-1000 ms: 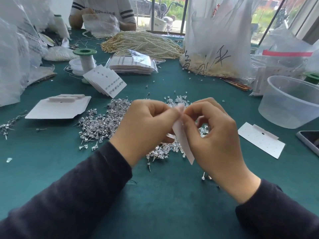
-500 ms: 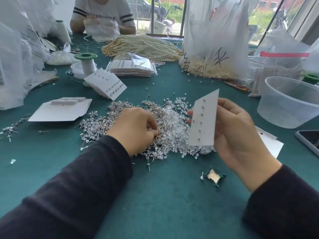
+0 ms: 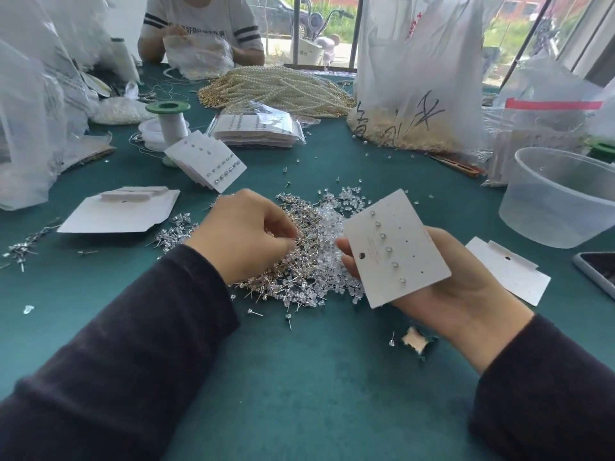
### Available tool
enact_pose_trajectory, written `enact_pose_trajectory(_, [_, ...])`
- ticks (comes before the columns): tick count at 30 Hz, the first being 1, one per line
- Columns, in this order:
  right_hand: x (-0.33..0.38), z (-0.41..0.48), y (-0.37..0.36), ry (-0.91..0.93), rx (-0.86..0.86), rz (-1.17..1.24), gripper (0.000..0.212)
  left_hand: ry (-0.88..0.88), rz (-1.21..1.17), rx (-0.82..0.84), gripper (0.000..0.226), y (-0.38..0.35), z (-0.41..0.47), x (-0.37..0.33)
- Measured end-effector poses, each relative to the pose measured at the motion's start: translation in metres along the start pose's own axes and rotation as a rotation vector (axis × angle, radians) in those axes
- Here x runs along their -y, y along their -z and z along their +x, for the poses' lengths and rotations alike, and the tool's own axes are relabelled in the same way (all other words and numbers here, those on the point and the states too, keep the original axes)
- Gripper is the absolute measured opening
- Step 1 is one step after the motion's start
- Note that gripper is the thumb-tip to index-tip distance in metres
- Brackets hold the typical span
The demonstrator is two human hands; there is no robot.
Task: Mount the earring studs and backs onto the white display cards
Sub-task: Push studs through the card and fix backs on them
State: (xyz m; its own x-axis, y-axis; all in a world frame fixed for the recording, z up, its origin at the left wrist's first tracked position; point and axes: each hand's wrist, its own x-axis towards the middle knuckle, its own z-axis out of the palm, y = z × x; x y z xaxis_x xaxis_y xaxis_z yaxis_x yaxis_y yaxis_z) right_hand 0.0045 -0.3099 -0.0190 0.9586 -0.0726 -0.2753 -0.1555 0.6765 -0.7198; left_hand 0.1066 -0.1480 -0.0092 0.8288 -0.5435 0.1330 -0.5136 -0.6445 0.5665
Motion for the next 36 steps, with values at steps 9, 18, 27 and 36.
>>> enact_pose_trajectory(9, [0.002, -0.001, 0.005, 0.057, 0.004, -0.018, 0.027, 0.448, 0.391, 0.063, 0.047, 0.048, 0.004, 0.056])
enact_pose_trajectory(18, [0.001, 0.005, -0.003, 0.08, 0.012, -0.121, 0.05, 0.366, 0.308, 0.038, 0.011, 0.043, 0.003, 0.046])
enact_pose_trajectory(27, [-0.005, 0.028, -0.035, -0.035, 0.098, -0.071, 0.041, 0.273, 0.221, 0.027, 0.014, 0.061, 0.01, 0.051])
enact_pose_trajectory(36, [-0.024, 0.026, -0.025, -0.127, 0.239, 0.161, 0.066, 0.009, -0.575, -0.023, 0.019, 0.053, -0.008, 0.036])
